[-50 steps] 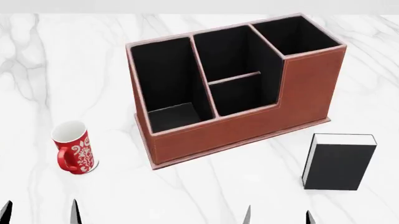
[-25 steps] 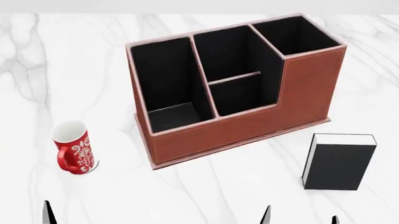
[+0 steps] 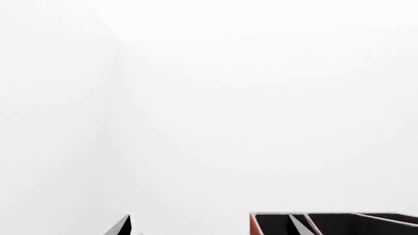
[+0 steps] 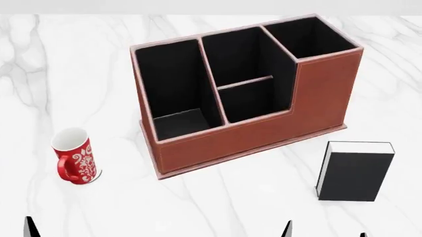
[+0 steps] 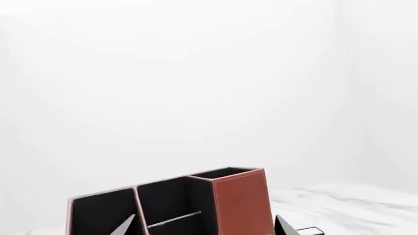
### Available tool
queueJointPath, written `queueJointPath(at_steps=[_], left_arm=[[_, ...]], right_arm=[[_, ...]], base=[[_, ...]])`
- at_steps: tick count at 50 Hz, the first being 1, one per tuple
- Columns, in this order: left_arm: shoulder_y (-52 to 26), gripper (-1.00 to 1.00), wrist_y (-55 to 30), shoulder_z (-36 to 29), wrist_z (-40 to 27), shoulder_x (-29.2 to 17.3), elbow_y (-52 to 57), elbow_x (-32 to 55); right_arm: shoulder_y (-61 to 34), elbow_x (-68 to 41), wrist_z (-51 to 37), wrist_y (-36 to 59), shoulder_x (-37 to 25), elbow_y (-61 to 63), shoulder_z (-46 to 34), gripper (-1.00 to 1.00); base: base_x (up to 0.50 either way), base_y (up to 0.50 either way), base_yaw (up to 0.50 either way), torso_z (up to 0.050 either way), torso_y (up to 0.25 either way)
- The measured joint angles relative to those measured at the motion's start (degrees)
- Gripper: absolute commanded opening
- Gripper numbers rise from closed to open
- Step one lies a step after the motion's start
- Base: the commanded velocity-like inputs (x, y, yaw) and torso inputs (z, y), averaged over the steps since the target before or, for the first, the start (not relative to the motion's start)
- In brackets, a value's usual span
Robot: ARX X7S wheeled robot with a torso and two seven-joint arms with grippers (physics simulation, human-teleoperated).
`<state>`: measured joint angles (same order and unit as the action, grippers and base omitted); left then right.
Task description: Pick up the book and place it in the back compartment of the caddy.
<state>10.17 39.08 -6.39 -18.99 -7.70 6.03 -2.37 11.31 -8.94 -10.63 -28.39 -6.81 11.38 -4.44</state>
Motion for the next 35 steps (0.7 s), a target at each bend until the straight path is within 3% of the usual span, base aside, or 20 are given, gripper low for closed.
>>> queueJointPath(at_steps=[35], left_arm=[[-0.7, 1.0, 0.7, -1.3, -1.9, -1.5, -0.8, 1.9]], right_arm=[[-0.2, -0.4, -2.4, -1.7, -1.5, -0.6, -1.2, 1.0]], base=[[0.0, -0.18, 0.0, 0.0, 0.0]])
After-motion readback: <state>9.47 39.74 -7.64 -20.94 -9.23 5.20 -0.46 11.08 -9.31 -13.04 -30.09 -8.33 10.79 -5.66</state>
